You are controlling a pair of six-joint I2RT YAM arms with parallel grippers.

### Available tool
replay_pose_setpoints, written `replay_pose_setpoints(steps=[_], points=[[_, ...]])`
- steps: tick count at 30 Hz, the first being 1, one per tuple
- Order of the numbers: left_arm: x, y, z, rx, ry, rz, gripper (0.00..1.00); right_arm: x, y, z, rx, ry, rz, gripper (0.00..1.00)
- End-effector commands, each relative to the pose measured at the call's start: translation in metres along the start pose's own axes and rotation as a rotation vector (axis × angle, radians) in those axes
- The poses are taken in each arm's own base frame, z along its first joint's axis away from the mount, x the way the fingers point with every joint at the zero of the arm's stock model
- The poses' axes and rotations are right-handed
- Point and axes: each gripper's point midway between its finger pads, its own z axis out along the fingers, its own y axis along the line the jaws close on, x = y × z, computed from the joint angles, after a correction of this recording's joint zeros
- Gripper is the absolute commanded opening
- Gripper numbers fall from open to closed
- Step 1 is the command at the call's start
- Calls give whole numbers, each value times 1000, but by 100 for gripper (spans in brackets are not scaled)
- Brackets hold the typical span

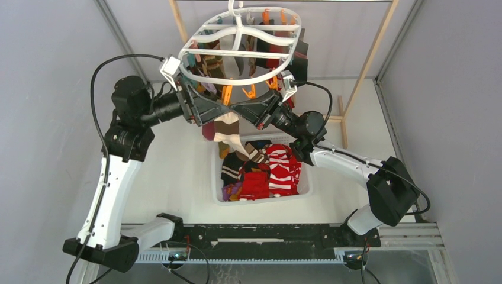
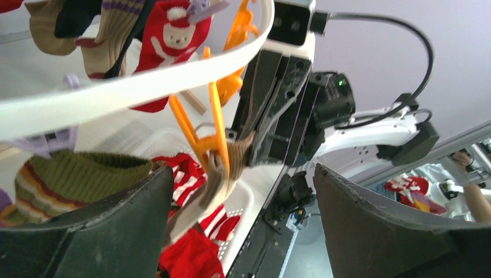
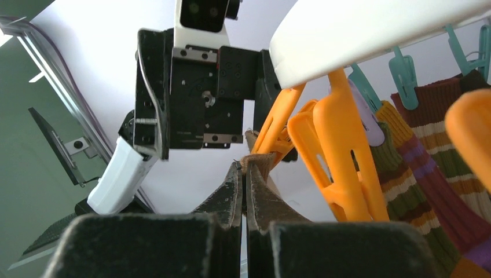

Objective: Clip the socks to the hanger
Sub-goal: Clamp the sock onto the hanger.

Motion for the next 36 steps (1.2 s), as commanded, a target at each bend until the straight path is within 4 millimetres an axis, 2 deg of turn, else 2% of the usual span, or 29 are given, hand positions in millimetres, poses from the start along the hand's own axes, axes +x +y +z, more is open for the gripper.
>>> replay_pose_setpoints(steps=[1, 6, 9, 10, 12, 14, 18, 23, 27, 31, 36], points=[[29, 8, -9, -22, 52, 44, 91, -12, 16, 2, -32, -31, -17, 0], [53, 21, -12, -41, 94, 52, 85, -11, 17, 2, -30, -27, -8, 0], [54, 24, -10, -42, 96, 57, 70, -11, 17, 2, -27, -21, -2, 0], [53, 24, -10, -42, 93, 62, 62, -10, 16, 1, -22, -15, 1, 3], [49, 24, -10, -48, 83, 69, 41, -9, 15, 0, -7, -5, 1, 15], [47, 26, -9, -66, 75, 73, 26, -9, 13, -2, 22, -1, -13, 27], [44, 28, -13, -98, 65, 96, 8, -13, 6, -16, 115, -13, -67, 48], [41, 27, -17, -121, 62, 108, 4, -17, -6, -39, 228, 11, -109, 66], [41, 23, -20, -122, 64, 111, 4, -19, -23, -54, 341, 19, -166, 74], [41, 20, -22, -116, 67, 102, 5, -27, -41, -58, 415, -20, -199, 81], [41, 16, -24, -109, 65, 93, 5, -27, -58, -48, 425, -66, -195, 96]])
